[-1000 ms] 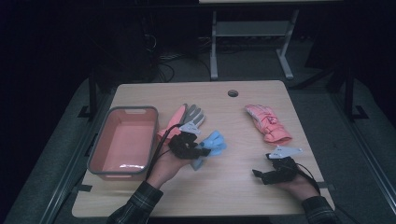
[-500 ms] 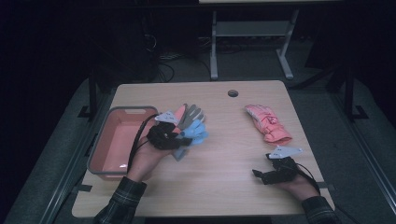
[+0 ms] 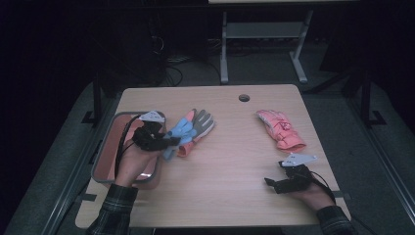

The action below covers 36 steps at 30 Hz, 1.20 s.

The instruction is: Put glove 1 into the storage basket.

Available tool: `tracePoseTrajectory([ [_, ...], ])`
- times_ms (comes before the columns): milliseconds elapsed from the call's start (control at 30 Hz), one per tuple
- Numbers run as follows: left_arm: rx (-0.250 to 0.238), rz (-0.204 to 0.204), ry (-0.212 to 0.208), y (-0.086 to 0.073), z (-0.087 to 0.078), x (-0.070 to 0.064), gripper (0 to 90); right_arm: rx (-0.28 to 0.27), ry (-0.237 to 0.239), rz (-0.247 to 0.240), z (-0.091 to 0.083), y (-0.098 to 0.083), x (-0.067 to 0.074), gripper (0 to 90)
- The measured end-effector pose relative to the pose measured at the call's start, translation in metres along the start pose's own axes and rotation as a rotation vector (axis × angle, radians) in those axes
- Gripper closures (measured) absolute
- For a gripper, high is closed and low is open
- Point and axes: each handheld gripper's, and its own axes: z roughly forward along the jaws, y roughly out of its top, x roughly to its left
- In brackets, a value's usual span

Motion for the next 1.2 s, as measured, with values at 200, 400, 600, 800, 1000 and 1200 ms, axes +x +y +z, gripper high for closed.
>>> tracePoseTrajectory([
  [200,-0.006,-0.051,0.065,-0.012,-0.013,0.019,78.8,0.001,0.000,0.001,0.000,0.000,0.000,13.2],
  [400,-0.003,-0.098,0.120,-0.025,-0.026,0.040,78.7,0.001,0.000,0.002,0.000,0.000,0.000,13.1],
  [600,0.022,-0.140,0.175,-0.038,-0.030,0.057,78.7,0.000,0.000,0.000,0.000,0.000,0.000,13.1],
  [800,0.070,-0.174,0.218,-0.051,-0.023,0.073,78.6,-0.001,0.001,-0.004,0.000,0.000,0.000,13.2],
  [1000,0.118,-0.197,0.235,-0.062,-0.014,0.086,78.3,-0.001,0.001,-0.004,0.000,0.000,0.000,13.2],
  [1200,0.185,-0.190,0.251,-0.069,0.001,0.094,78.0,-0.001,0.000,-0.004,0.000,0.000,0.000,13.2],
])
